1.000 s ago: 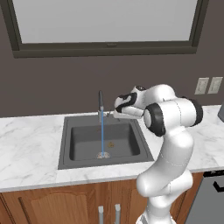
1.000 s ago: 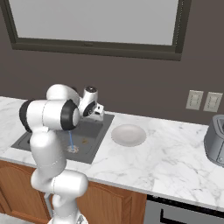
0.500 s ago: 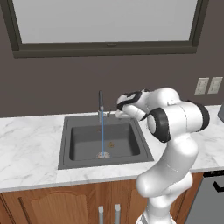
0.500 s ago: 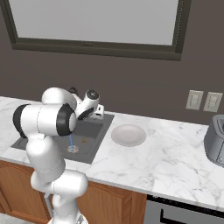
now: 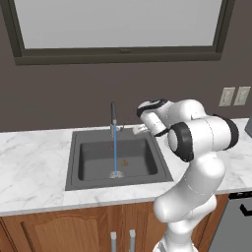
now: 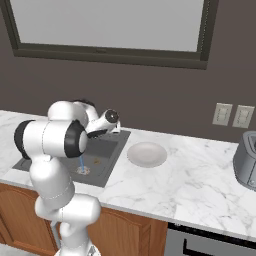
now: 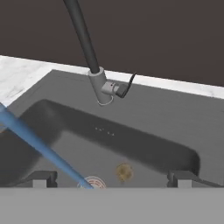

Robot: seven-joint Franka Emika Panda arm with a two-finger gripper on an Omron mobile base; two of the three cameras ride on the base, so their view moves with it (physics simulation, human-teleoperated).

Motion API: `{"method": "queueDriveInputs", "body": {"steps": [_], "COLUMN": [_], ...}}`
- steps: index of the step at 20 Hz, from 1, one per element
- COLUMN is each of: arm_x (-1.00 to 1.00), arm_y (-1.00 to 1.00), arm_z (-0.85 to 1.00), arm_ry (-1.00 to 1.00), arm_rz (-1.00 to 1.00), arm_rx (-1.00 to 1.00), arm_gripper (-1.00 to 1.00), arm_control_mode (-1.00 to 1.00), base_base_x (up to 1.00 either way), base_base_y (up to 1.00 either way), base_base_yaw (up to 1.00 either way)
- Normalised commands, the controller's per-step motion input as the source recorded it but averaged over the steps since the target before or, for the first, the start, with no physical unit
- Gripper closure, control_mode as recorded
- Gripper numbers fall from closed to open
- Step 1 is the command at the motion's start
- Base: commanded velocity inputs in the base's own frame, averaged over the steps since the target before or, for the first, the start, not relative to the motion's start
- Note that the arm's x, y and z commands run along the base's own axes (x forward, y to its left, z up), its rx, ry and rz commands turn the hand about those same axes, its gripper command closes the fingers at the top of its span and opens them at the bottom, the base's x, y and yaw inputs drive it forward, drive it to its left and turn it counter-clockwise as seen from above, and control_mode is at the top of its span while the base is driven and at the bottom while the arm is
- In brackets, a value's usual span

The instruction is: Turn on the sink faucet. Then move the garlic from the counter to the sink. Turn off the sink. Move the vegetable from the sink to the pot next to the stove. Finally move the pot to the front right burner.

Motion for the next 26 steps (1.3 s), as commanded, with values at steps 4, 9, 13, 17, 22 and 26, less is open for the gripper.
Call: {"method": "queueDriveInputs", "body": {"steps": [4, 9, 13, 17, 22, 26], "arm_x": [0.03, 0.19, 0.26, 0.25, 0.28, 0.32], "arm_y": [-0.06, -0.07, -0.02, 0.00, 0.00, 0.00], "arm_z": [0.00, 0.00, 0.00, 0.00, 0.00, 0.00], "arm_ry": [-0.02, 0.00, -0.05, -0.06, -0.02, -0.01], "arm_rz": [0.05, 0.03, 0.13, 0.18, 0.18, 0.18], "arm_rx": [0.07, 0.10, 0.02, 0.00, 0.00, 0.00], "arm_gripper": [-1.00, -1.00, -1.00, -1.00, -1.00, -1.00], "arm_control_mode": [-1.00, -1.00, -1.00, -1.00, -1.00, -1.00], "base_base_x": [0.00, 0.00, 0.00, 0.00, 0.00, 0.00], "base_base_y": [0.00, 0.00, 0.00, 0.00, 0.00, 0.00], "base_base_yaw": [0.00, 0.00, 0.00, 0.00, 0.00, 0.00]}}
